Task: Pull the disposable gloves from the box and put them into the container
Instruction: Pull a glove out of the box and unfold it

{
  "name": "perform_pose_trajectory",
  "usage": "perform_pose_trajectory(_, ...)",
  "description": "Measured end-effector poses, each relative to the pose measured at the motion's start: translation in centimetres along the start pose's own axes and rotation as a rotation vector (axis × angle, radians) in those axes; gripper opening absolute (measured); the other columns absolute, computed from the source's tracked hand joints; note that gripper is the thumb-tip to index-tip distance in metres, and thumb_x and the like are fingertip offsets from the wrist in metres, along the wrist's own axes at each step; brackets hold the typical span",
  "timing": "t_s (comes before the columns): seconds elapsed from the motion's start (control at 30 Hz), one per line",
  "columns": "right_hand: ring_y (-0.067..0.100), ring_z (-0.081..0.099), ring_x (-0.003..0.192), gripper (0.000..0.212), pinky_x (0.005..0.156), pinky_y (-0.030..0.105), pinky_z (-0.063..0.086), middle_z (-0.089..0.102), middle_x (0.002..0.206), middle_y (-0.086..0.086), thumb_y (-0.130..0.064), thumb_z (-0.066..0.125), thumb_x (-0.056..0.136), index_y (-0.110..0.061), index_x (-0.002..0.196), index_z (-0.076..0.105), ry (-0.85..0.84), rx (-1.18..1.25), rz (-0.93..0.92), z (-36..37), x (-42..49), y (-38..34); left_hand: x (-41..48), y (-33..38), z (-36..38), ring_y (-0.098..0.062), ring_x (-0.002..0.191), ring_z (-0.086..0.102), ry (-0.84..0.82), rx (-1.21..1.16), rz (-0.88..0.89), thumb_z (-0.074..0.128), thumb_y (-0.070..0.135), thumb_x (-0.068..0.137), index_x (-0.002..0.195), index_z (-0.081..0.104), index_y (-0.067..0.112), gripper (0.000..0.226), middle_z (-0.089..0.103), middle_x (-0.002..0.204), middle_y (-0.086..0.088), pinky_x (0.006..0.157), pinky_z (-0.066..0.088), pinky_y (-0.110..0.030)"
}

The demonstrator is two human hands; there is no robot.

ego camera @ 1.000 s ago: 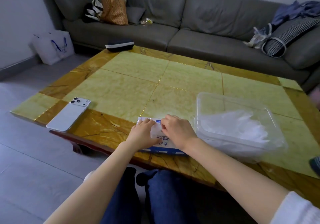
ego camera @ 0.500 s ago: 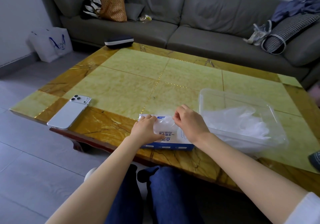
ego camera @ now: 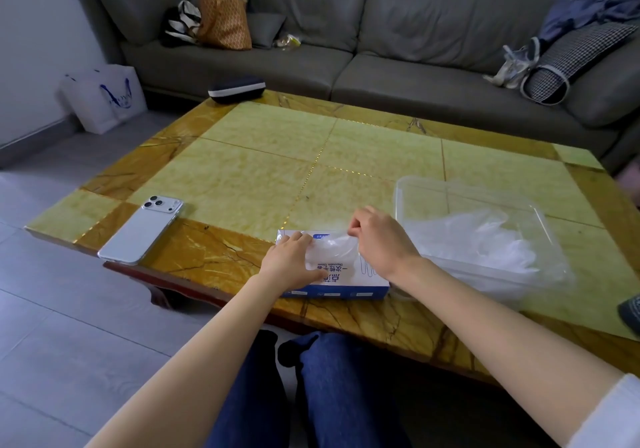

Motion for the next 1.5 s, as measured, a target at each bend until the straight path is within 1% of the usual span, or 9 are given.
perform_pose_trajectory(0.3, 0.014, 0.051, 0.082, 0.019, 0.074, 0.022, 0.04, 0.054, 0.096, 0.004, 0.008, 0.05, 0.089, -0.01, 0.089, 0.056, 0.163, 0.009, 0.102, -4.2, 1.0, 2.4, 0.0, 0.3, 0.1, -0.021, 0.124, 0.04, -0.006, 0.046, 0.005, 0.062, 0.051, 0.082, 0.137, 0.036, 0.016, 0.07, 0.042, 0.136, 0.0, 0.098, 0.038, -0.034)
perform_pose_trajectory(0.43, 0.021, 0.055, 0.095, 0.007, 0.086, 0.033, 0.046, 0.052, 0.111, 0.008, -0.008, 0.049, 0.096, -0.009, 0.103, 0.051, -0.014, 0.046, 0.074, -2.6, 0.8, 1.5, -0.3, 0.5, 0.1, -0.021, 0.122, 0.039, 0.007, 0.031, 0.004, 0.062, 0.048, 0.083, 0.136, 0.037, 0.016, 0.067, 0.042, 0.135, 0.0, 0.095, 0.037, -0.032)
perform_pose_trajectory(0.5, 0.028, 0.053, 0.108, 0.038, 0.091, 0.034, 0.043, 0.048, 0.122, 0.011, -0.025, 0.056, 0.094, -0.004, 0.123, 0.042, -0.174, 0.074, 0.127, -1.1, 0.4, 1.1, -0.4, 0.6, 0.1, -0.021, 0.122, 0.039, 0.009, 0.018, 0.007, 0.061, 0.047, 0.084, 0.137, 0.037, 0.016, 0.066, 0.043, 0.134, 0.0, 0.094, 0.037, -0.032)
perform_pose_trajectory(0.57, 0.029, 0.055, 0.096, 0.033, 0.074, 0.031, 0.043, 0.054, 0.105, 0.011, -0.025, 0.06, 0.092, -0.004, 0.114, 0.046, -0.229, 0.075, 0.164, 0.0, 0.3, 1.0, -0.5, 0.5, 0.0, -0.021, 0.121, 0.04, 0.008, 0.012, 0.007, 0.061, 0.047, 0.084, 0.137, 0.037, 0.016, 0.067, 0.043, 0.134, -0.001, 0.094, 0.038, -0.032)
perform_pose_trajectory(0.6, 0.029, 0.054, 0.084, 0.014, 0.061, 0.029, 0.039, 0.053, 0.087, 0.009, -0.016, 0.058, 0.092, -0.005, 0.093, 0.051, -0.217, 0.052, 0.163, 0.2, 0.3, 0.9, -0.6, 0.5, 0.1, -0.021, 0.121, 0.039, 0.005, 0.011, 0.005, 0.062, 0.048, 0.083, 0.138, 0.037, 0.016, 0.067, 0.043, 0.134, -0.001, 0.094, 0.039, -0.032)
perform_pose_trajectory(0.7, 0.024, 0.045, 0.063, 0.036, 0.047, 0.027, 0.025, 0.039, 0.059, 0.005, 0.015, 0.038, 0.081, -0.009, 0.055, 0.034, -0.131, -0.011, 0.153, -0.1, 0.7, 0.8, -0.6, 0.5, 0.1, -0.021, 0.123, 0.039, 0.001, 0.012, 0.002, 0.062, 0.047, 0.083, 0.138, 0.036, 0.017, 0.068, 0.043, 0.134, 0.0, 0.096, 0.04, -0.033)
perform_pose_trajectory(1.03, 0.027, 0.061, 0.068, 0.018, 0.061, 0.043, 0.054, 0.063, 0.073, 0.017, 0.012, 0.049, 0.086, 0.006, 0.079, 0.065, 0.286, 0.026, 0.021, -11.4, 3.4, 3.1, -0.3, 0.4, 0.6, -0.021, 0.126, 0.036, -0.026, -0.02, 0.002, 0.064, 0.043, 0.083, 0.14, 0.035, 0.015, 0.07, 0.041, 0.138, -0.001, 0.101, 0.036, -0.032)
perform_pose_trajectory(1.3, 0.018, 0.066, 0.09, 0.022, 0.082, 0.034, 0.055, 0.066, 0.092, 0.0, -0.001, 0.046, 0.095, -0.009, 0.095, 0.066, -0.007, 0.308, -0.089, -9.1, 0.8, 1.2, -0.2, 1.4, -5.8, -0.017, 0.121, 0.046, 0.068, -0.468, 0.018, 0.042, 0.002, 0.096, 0.135, 0.043, 0.012, 0.04, 0.046, 0.139, -0.004, 0.097, 0.04, -0.025)
perform_pose_trajectory(1.5, 0.011, 0.065, 0.084, 0.024, 0.079, 0.024, 0.056, 0.066, 0.087, -0.002, 0.001, 0.046, 0.095, -0.01, 0.094, 0.066, -0.082, 0.538, -0.05, -8.5, 0.0, 0.3, -1.5, 8.1, -8.7, -0.009, 0.117, 0.049, -0.048, -0.645, 0.265, 0.064, 0.022, 0.087, 0.132, 0.046, 0.022, 0.048, 0.051, 0.129, 0.007, 0.097, 0.043, -0.028)
Point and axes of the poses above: each hand's wrist, its own x-axis towards the middle knuckle, its own z-axis out of the palm, y = z × x, the point moved 9 cm from there along x, towards the middle knuckle
